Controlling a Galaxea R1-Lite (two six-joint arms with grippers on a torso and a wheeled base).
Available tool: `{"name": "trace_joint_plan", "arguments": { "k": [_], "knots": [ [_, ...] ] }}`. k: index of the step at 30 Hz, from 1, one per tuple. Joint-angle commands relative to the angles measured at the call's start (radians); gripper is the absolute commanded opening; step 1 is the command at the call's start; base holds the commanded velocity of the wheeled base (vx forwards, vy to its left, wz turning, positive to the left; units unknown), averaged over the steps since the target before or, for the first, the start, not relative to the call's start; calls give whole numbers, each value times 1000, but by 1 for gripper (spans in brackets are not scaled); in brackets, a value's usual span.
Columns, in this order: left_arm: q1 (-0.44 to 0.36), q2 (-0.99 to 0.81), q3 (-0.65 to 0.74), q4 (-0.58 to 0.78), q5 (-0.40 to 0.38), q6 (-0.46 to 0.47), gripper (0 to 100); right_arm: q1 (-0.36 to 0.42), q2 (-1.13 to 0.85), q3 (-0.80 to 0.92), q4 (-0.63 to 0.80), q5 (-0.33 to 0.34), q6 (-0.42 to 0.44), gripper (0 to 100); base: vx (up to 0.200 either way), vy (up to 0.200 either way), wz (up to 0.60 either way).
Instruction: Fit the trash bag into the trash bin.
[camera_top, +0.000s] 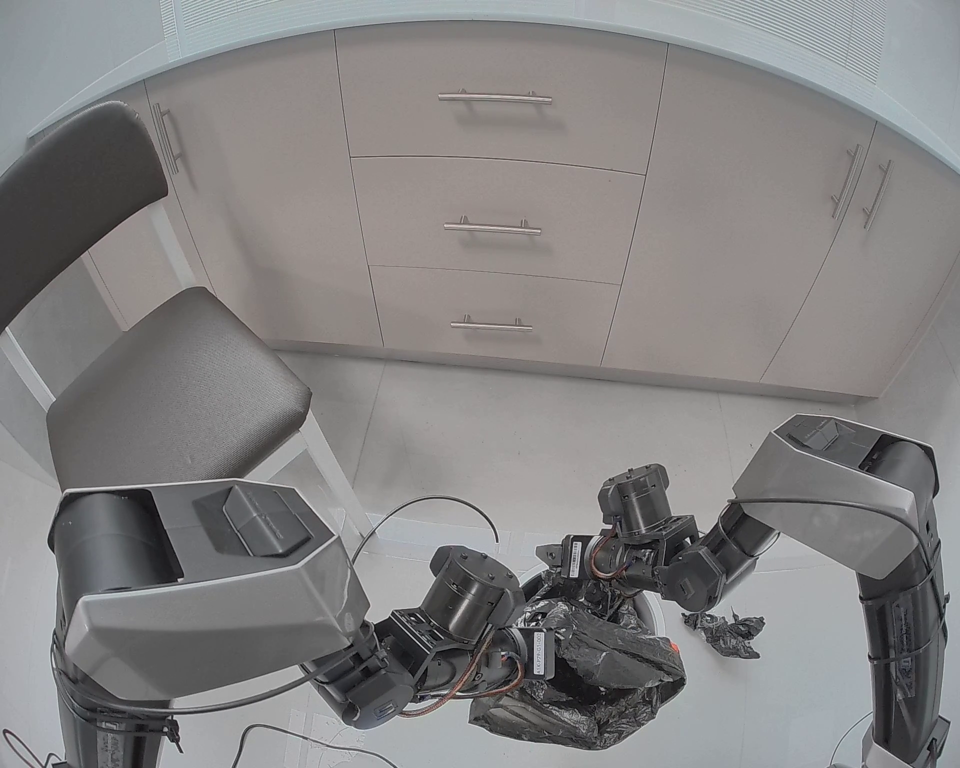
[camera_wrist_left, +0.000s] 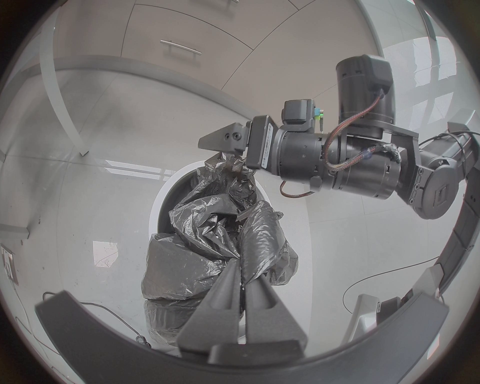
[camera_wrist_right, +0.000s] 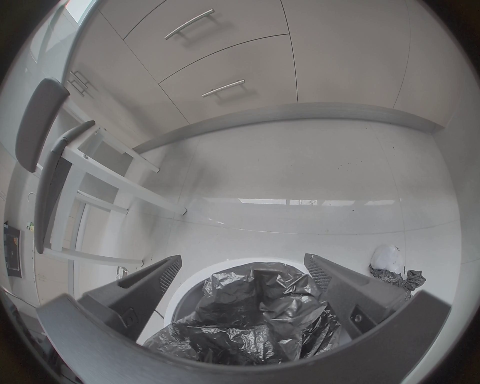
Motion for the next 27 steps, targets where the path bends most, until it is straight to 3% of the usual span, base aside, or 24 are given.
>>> {"name": "trace_joint_plan", "arguments": {
  "k": [1, 3, 4, 15, 27],
  "knots": [
    [0, 1, 0, -1, 0, 0, 0, 8, 26, 2, -1, 0, -1, 100, 0, 0, 0],
    [0, 1, 0, -1, 0, 0, 0, 9, 29, 7, -1, -1, -1, 100, 0, 0, 0],
    [0, 1, 0, -1, 0, 0, 0, 9, 29, 7, -1, -1, -1, 0, 0, 0, 0],
    [0, 2, 2, -1, 0, 2, 0, 9, 32, 18, -1, -3, 0, 0, 0, 0, 0],
    [0, 2, 3, -1, 1, 2, 0, -9, 17, 174, -1, -4, -37, 0, 0, 0, 0]
  ]
}}
